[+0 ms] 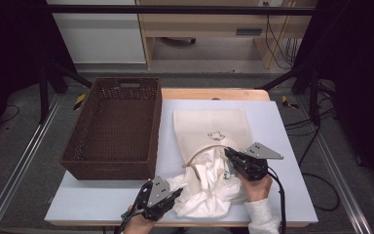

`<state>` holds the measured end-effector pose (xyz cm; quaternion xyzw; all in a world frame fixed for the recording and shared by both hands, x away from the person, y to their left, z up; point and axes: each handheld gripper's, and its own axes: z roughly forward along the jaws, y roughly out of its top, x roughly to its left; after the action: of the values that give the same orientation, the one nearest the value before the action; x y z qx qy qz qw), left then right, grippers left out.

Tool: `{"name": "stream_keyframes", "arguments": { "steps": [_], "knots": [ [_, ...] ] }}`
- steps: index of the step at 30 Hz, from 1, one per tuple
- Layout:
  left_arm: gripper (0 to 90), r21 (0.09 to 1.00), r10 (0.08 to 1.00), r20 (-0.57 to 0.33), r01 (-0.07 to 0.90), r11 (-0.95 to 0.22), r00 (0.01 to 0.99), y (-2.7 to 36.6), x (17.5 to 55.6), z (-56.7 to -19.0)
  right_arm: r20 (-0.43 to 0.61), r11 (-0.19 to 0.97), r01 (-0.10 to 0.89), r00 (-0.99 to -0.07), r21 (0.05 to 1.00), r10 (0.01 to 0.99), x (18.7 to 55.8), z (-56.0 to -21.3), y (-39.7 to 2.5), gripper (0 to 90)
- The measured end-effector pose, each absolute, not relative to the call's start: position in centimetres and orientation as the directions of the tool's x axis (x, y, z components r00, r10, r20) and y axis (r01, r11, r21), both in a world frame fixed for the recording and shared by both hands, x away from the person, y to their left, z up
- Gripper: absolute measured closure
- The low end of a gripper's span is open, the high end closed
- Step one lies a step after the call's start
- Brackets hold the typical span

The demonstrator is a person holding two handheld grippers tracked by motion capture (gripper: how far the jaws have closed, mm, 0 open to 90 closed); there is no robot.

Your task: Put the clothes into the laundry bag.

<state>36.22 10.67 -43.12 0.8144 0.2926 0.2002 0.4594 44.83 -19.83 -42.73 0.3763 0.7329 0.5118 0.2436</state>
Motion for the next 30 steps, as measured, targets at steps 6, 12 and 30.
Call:
{"name": "stream_keyframes", "arguments": {
  "steps": [6,12,30],
  "knots": [
    [84.8,0.907,0.611,0.07,0.205,-0.368,0.788,7.8,37.0,-41.1,0.033,0.187,0.302,-0.6,0.935,0.8,44.9,-42.7,-19.8,86.5],
    [84.8,0.884,0.561,0.086,0.198,-0.425,0.823,1.5,39.7,-41.2,0.039,0.179,0.299,-0.601,0.937,0.798,44.8,-42.7,-19.8,86.5],
    [83.9,0.792,0.666,0.183,0.292,-0.536,0.724,-1.1,47.2,-45.9,0.035,0.188,0.302,-0.604,0.935,0.796,45.0,-42.8,-19.7,86.6]
  ]
}}
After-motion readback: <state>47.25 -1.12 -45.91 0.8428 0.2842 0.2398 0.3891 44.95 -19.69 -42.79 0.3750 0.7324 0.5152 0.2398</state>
